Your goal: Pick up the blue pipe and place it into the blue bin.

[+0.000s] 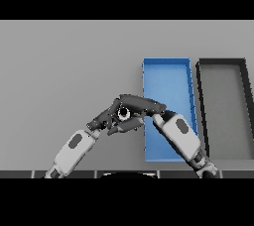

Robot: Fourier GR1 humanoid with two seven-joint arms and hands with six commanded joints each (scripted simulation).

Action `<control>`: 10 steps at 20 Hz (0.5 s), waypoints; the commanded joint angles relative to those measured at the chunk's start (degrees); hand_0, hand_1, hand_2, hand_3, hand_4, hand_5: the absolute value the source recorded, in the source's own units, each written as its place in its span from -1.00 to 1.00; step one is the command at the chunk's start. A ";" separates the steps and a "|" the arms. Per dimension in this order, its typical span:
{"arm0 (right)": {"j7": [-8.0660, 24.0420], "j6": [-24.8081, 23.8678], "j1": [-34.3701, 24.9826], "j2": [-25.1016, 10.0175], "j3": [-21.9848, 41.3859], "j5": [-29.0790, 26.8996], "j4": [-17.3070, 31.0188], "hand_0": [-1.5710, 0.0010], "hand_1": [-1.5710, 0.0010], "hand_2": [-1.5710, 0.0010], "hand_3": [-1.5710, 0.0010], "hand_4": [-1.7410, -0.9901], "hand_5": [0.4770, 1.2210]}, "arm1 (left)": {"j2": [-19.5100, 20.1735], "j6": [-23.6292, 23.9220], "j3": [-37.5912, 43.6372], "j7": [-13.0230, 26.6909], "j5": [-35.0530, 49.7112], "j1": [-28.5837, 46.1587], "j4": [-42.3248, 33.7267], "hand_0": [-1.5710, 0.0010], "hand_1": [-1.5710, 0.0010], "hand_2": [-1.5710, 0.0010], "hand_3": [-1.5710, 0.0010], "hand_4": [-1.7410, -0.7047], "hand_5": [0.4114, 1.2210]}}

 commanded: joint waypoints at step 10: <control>0.45 3.87 3.33 3.02 -1.46 0.88 -1.86 -0.98 -0.98 -0.98 -0.98 -0.31 0.95 | 2.60 -4.96 -1.41 0.52 -3.37 -1.10 0.69 0.20 0.35 0.33 0.73 0.09 0.98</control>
